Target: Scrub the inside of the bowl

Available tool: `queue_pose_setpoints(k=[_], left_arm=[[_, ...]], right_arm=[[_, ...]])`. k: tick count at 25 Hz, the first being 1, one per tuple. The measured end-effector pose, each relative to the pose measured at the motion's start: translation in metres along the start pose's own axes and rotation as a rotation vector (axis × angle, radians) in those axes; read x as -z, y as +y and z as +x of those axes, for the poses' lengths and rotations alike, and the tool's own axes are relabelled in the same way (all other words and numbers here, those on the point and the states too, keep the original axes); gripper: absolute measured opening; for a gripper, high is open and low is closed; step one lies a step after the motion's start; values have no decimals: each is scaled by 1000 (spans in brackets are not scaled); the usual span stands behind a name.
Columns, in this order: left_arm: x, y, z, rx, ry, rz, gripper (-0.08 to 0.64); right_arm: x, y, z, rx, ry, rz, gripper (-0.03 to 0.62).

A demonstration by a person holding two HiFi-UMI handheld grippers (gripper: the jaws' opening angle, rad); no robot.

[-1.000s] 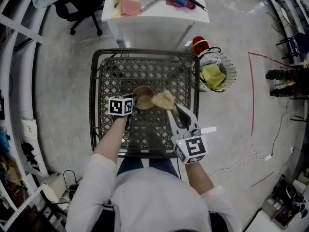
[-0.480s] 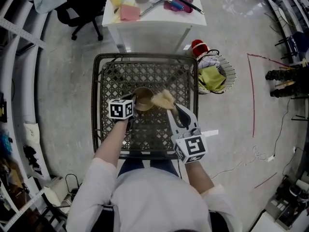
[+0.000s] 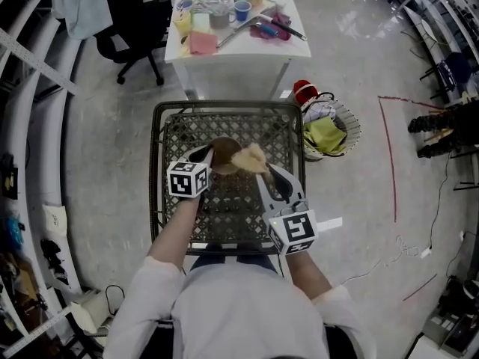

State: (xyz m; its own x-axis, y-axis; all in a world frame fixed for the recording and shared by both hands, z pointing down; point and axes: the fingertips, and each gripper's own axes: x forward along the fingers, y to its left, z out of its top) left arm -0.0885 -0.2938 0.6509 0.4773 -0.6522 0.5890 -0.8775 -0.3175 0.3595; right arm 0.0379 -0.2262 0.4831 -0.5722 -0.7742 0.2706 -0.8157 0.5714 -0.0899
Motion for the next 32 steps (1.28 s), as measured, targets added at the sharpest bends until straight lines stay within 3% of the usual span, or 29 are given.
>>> queue_pose_setpoints(k=[4,17,25,32], left_arm=[[-32,-16,-21,8,-62,91,40],[-111,-60,-89,-32,-269,277,40],[-125,-78,-119,-60,-318,389,40],[-118,-93,-131,-53,-321,457,40]], right_arm=[[-13,7,-7,2,-31,-15,91],[-46,32,-29,-1,-102,-104,91],[-57,61,-28,-30,-108,-206,91],[-64,68,-14,8,-76,-338,91]])
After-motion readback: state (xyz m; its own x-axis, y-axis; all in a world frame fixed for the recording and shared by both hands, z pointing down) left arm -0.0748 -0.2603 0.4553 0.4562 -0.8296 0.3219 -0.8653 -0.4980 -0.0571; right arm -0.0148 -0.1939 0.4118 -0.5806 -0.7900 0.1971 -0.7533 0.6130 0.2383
